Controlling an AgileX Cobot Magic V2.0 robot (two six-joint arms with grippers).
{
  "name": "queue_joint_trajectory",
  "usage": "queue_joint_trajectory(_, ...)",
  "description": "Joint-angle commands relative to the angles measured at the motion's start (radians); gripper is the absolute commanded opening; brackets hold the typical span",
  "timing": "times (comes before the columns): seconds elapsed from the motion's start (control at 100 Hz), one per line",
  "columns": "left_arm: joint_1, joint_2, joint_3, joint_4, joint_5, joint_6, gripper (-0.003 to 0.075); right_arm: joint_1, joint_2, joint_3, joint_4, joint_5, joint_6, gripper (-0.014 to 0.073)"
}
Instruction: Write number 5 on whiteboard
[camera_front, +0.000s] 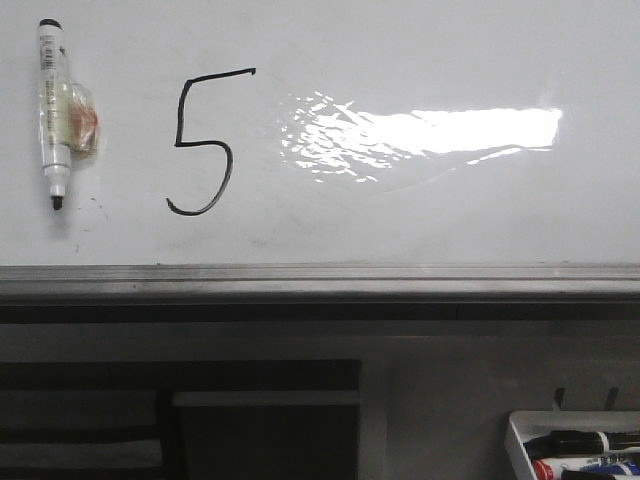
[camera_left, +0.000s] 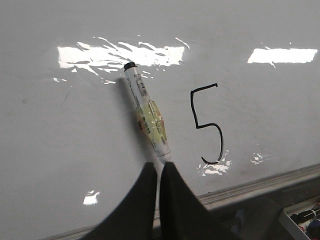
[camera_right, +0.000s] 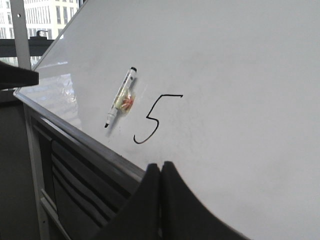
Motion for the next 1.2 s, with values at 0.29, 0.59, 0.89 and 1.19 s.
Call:
queue_joint_trajectory(0.29, 0.003, 0.008, -0.027, 0.006, -0.081, -0.003, -0.0020, -0.007, 0.010, -0.025, -0.003, -0.113, -0.008, -0.0062)
queue_joint_trajectory(0.59, 0.003, 0.008, -0.027, 0.004, -0.077, -0.003, -0.0020, -0.007, 0.010, -0.025, -0.003, -0.113, -0.008, -0.0062)
queue_joint_trajectory(0.89, 0.067, 0.008, -0.027, -0.316, -0.082, 0.463, -0.0020, -0.007, 0.010, -0.025, -0.003, -0.113, -0.008, -0.0062)
queue_joint_trajectory(1.19, 0.333, -0.110, -0.018, -0.287, 0.023, 0.461, -0.0020, -0.007, 0.010, -0.025, -0.003, -0.115, -0.008, -0.0062)
